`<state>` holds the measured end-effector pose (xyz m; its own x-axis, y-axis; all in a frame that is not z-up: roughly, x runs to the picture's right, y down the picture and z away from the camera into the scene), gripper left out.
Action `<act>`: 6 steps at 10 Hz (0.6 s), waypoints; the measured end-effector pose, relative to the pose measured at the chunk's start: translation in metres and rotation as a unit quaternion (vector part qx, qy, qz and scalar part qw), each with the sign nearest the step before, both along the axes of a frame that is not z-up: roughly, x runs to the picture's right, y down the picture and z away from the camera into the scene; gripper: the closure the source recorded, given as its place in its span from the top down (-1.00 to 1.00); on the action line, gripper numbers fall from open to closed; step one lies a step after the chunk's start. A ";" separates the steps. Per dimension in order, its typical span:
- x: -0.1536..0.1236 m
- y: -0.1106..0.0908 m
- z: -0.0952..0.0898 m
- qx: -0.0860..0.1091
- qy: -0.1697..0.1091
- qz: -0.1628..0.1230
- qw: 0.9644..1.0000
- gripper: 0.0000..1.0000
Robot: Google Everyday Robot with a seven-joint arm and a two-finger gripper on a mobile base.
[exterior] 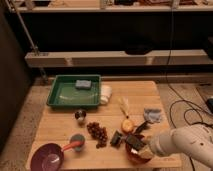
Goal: Wipe red bowl with eraser
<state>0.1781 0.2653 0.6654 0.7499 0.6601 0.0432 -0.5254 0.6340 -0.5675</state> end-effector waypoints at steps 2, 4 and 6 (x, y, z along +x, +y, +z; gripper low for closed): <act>-0.001 0.001 -0.009 -0.002 -0.014 -0.001 1.000 -1.00; 0.006 0.007 -0.019 -0.009 -0.021 -0.001 1.000 -1.00; 0.017 0.023 -0.029 -0.022 -0.025 -0.006 0.999 -1.00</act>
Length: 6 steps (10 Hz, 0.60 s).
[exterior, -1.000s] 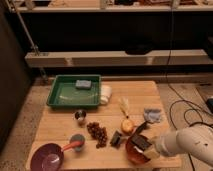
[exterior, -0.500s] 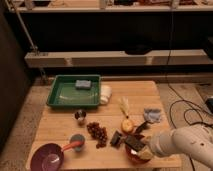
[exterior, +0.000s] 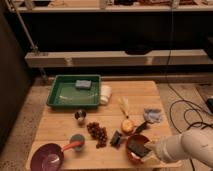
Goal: Wipe red bowl with eraser
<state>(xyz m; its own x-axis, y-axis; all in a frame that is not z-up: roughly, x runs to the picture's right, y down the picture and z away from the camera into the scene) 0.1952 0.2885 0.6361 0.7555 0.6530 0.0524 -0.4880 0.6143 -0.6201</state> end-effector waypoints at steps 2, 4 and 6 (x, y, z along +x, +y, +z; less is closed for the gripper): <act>0.011 0.009 -0.001 -0.008 0.006 -0.005 1.000 -1.00; 0.023 0.013 0.006 -0.013 0.021 -0.004 1.000 -1.00; 0.040 0.006 0.022 -0.013 0.047 0.001 0.999 -1.00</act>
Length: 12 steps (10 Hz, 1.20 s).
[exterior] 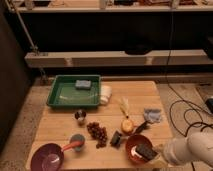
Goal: Wipe red bowl with eraser
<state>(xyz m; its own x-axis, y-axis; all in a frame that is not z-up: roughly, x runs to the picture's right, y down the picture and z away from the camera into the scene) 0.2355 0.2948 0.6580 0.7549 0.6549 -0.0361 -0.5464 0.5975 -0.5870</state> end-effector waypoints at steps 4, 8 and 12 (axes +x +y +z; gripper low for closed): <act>0.011 -0.011 0.027 0.002 0.030 0.008 1.000 -1.00; -0.007 -0.029 0.034 0.015 0.022 0.023 0.999 -1.00; -0.033 -0.043 0.014 0.033 -0.013 0.022 0.999 -1.00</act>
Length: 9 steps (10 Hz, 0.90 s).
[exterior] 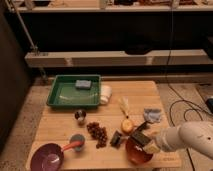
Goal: Wipe red bowl with eraser
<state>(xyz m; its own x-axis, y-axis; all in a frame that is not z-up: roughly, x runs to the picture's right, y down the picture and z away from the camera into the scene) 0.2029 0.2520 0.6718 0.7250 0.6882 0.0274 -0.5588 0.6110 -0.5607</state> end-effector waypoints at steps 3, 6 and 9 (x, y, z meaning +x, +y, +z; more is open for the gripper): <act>-0.023 0.022 -0.017 -0.003 -0.034 -0.013 0.999 -1.00; -0.031 0.039 -0.030 -0.008 -0.060 -0.026 0.998 -1.00; -0.015 0.055 -0.038 -0.017 -0.061 -0.031 0.997 -1.00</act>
<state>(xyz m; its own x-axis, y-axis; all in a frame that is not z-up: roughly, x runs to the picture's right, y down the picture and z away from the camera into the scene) 0.1883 0.3067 0.6338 0.7588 0.6442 0.0959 -0.4464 0.6216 -0.6436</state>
